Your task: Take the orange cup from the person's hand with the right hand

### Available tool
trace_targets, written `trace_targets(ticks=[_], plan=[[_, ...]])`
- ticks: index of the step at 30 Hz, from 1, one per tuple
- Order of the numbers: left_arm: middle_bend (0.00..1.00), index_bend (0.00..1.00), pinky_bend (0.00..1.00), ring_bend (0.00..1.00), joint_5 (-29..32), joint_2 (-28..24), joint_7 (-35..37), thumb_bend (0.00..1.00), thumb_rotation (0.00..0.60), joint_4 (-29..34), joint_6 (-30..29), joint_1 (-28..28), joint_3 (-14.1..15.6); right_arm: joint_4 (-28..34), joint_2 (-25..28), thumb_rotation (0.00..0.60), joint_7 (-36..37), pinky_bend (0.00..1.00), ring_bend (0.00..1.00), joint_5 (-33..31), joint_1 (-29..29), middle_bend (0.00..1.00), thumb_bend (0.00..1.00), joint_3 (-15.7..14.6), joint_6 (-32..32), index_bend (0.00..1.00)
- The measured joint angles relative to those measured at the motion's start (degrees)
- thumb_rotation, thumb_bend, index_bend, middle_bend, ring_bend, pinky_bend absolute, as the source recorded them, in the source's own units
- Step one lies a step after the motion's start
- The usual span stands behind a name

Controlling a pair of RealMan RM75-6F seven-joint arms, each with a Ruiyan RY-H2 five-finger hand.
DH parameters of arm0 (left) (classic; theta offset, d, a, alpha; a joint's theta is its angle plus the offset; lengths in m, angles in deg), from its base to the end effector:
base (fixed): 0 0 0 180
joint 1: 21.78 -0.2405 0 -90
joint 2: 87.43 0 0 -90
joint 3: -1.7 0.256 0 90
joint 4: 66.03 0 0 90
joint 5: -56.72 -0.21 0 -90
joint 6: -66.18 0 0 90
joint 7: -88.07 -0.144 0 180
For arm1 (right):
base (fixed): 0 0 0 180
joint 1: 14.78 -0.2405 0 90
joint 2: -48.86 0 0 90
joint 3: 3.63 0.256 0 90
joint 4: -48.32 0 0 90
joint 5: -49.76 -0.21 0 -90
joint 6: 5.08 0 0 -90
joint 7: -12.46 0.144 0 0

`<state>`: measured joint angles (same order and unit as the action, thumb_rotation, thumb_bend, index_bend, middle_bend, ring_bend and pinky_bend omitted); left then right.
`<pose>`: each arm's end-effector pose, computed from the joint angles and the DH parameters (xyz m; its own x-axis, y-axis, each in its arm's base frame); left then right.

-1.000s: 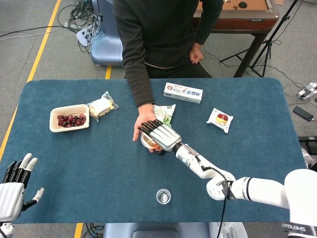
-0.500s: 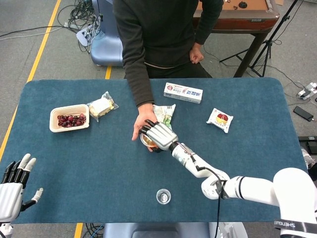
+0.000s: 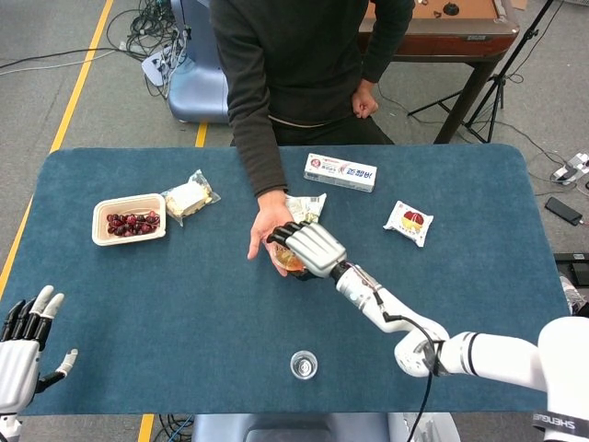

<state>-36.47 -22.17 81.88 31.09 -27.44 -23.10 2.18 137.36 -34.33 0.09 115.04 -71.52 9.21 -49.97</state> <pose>-0.2894 0.1352 0.1526 0.4011 -0.0511 0.9146 0.9149 -0.0273 -0.4028 -0.0507 -0.3675 -0.0045 0.4660 -0.2863 0.8372 -0.7613 -0.6119 0.2145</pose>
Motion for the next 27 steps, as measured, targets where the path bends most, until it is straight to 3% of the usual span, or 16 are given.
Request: trace_targets(ticks=[11,27], plan=[[0.0,0.05,0.0,0.0,-0.4,0.4,-0.1,0.3,0.6,-0.1,0.8,0.3,0.2,6.7,9.8,0.6,4.8,0.55,0.21,4.9,7.4,0.37,0.58,-4.8,-3.3,0.52],[0.0,0.05,0.0,0.0,-1.1,0.6,-0.5,0.3,0.6,0.1,0.6,0.3,0.3,-3.8,5.2,0.6,9.0,0.55,0.21,8.4,10.9,0.36,0.56,-9.7,-1.6,0.52]])
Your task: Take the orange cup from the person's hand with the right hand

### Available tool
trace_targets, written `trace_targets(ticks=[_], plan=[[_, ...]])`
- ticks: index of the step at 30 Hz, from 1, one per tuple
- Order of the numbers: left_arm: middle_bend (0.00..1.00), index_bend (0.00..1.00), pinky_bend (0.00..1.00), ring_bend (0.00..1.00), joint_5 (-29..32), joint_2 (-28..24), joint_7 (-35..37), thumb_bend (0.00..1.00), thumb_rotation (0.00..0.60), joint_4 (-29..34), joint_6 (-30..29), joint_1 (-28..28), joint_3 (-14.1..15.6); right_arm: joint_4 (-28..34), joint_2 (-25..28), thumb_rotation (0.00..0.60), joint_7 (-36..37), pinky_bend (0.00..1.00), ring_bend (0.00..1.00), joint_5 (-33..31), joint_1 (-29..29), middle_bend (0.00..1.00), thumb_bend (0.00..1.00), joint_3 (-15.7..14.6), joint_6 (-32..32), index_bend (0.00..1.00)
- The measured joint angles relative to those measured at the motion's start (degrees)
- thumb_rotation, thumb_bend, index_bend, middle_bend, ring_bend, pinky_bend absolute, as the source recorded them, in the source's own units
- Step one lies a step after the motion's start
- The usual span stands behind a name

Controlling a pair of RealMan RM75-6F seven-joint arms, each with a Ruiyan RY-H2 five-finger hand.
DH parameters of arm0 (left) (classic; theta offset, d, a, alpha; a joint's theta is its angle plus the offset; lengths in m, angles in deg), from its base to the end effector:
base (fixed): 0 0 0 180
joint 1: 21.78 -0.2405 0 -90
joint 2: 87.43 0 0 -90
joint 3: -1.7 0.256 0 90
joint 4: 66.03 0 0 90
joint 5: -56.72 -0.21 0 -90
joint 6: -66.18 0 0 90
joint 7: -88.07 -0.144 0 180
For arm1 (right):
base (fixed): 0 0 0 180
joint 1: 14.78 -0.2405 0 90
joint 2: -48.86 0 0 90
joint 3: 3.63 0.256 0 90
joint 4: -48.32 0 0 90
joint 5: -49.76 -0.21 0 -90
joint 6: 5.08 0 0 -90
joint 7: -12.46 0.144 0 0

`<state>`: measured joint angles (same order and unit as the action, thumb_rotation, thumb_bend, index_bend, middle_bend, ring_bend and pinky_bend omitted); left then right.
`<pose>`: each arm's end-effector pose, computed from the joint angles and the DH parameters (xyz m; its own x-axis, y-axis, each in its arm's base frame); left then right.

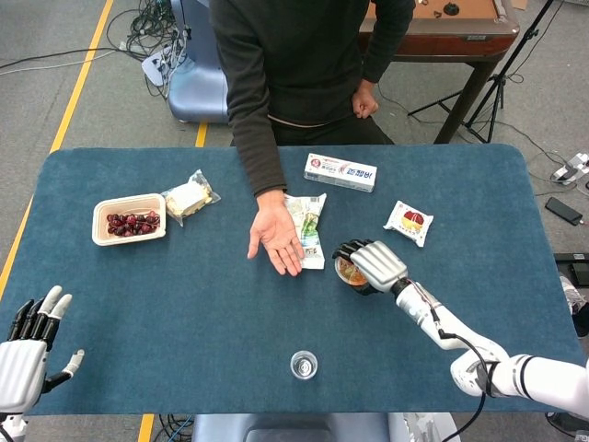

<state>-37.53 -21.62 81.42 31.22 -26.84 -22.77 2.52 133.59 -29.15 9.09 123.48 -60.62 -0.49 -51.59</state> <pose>-0.2855 0.1356 0.1468 0.3968 -0.0396 0.9170 0.9157 -0.0516 -0.3985 -0.1712 -0.3441 0.0119 0.5149 -0.3810 0.7679 -0.8178 -0.4870 0.3067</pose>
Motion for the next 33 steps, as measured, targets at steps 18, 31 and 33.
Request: trace_targets(ticks=[18,31,33], plan=[[0.0,0.05,0.0,0.0,0.0,0.1,0.0,0.3,0.6,-0.2,0.1,0.0,0.1,-7.1,-4.6,0.6,1.0,0.27,0.03,-0.8,1.4,0.15,0.43,-0.7,3.1,0.11],[0.0,0.05,0.0,0.0,0.0,0.1,0.1,0.3,0.6,-0.4,0.1,0.0,0.0,-0.8,0.9,0.6,-2.4,0.12,0.0,-3.1,3.0,0.02,0.13,0.1,0.9,0.0],[0.0,0.05,0.0,0.0,0.0,0.1,0.2,0.3,0.6,-0.4,0.0,0.0,0.0,0.9,2.5,0.6,-2.8,0.12,0.0,-2.8,3.9,0.03,0.13,0.2,-1.0,0.0]])
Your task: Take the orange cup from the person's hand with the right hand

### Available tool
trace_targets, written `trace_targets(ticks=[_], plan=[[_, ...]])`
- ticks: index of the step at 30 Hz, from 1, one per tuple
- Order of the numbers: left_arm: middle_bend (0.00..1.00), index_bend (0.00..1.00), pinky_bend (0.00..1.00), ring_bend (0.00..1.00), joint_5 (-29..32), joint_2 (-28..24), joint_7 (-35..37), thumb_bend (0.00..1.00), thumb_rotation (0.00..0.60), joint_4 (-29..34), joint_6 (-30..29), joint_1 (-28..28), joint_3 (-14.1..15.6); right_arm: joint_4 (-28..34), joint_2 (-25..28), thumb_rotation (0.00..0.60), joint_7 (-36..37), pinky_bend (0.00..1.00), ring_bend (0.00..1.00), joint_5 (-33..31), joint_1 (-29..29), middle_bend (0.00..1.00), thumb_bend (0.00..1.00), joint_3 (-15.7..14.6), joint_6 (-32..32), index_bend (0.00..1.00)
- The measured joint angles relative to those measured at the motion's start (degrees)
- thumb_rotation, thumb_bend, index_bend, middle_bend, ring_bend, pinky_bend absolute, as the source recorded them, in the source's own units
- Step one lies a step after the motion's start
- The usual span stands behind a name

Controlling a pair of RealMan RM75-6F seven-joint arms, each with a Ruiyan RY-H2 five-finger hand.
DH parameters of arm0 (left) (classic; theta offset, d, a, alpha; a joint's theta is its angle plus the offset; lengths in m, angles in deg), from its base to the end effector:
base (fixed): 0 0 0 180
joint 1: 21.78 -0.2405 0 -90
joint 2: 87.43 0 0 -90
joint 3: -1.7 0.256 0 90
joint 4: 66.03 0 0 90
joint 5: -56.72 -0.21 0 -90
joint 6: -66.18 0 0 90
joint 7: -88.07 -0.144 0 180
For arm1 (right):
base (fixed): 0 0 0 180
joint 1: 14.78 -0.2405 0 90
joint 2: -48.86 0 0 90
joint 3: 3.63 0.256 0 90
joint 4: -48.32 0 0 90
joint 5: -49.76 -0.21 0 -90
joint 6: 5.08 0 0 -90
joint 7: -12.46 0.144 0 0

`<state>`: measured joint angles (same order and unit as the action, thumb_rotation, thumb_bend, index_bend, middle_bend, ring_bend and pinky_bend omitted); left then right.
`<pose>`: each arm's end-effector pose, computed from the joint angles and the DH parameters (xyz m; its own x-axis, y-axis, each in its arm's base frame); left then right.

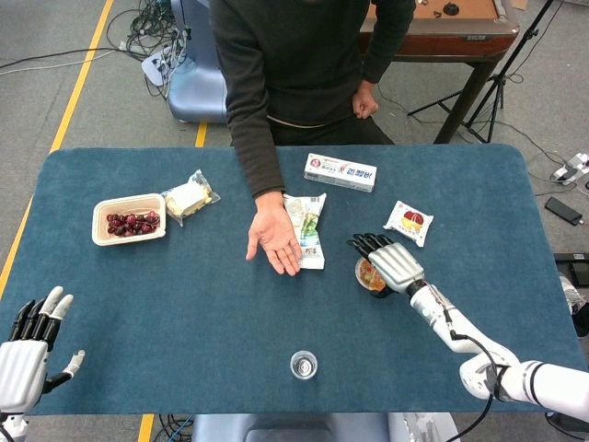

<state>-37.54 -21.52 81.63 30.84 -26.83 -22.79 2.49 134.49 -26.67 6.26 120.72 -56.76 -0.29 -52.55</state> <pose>-0.2867 0.1356 0.1467 0.3980 -0.0396 0.9165 0.9152 -0.0517 -0.3996 -0.2004 -0.3389 0.0297 0.5143 -0.3798 0.7690 -0.8404 -0.4020 0.3635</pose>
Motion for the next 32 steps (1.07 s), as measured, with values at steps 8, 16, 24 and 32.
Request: trace_targets(ticks=[8,16,24,32], plan=[[0.0,0.05,0.0,0.0,0.7,0.2,0.1,0.3,0.6,-0.4,0.6,0.3,-0.3,7.4,6.9,0.6,-1.4,0.18,0.03,3.1,6.2,0.17,0.22,-0.6,-11.2,0.03],[0.0,0.05,0.0,0.0,1.8,0.5,-0.1,0.3,0.6,-0.7,1.9,1.1,-1.0,13.2,13.5,0.6,-2.5,0.23,0.07,8.7,15.6,0.21,0.24,-3.3,-24.3,0.07],[0.0,0.05,0.0,0.0,2.3,0.9,-0.6,0.3,0.6,-0.5,3.8,2.4,-1.3,15.0,16.6,0.6,-2.3,0.23,0.08,14.1,25.9,0.24,0.24,-6.8,-36.1,0.1],[0.0,0.05,0.0,0.0,2.2,1.0,-1.3,0.3,0.6,0.1,4.1,3.0,-1.5,13.9,16.6,0.6,-1.2,0.23,0.08,17.2,32.4,0.24,0.24,-8.8,-41.3,0.11]])
